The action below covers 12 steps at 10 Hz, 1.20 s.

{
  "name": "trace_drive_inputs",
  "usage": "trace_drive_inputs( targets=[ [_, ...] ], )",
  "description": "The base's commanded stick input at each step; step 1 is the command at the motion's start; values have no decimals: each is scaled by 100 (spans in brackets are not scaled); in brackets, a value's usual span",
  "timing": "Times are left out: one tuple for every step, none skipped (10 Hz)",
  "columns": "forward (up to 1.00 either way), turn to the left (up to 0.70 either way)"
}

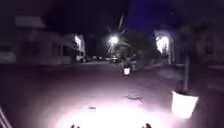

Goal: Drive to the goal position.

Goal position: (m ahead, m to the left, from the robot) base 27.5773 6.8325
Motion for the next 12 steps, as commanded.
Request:
trace_drive_inputs(
  targets=[
    [85, 0],
    [85, 0],
    [85, 0],
    [85, 0],
    [85, 0],
    [85, 0],
    [85, 0],
    [85, 0],
    [85, 0],
    [85, 0],
    [85, 0],
    [85, 0]
  ],
)
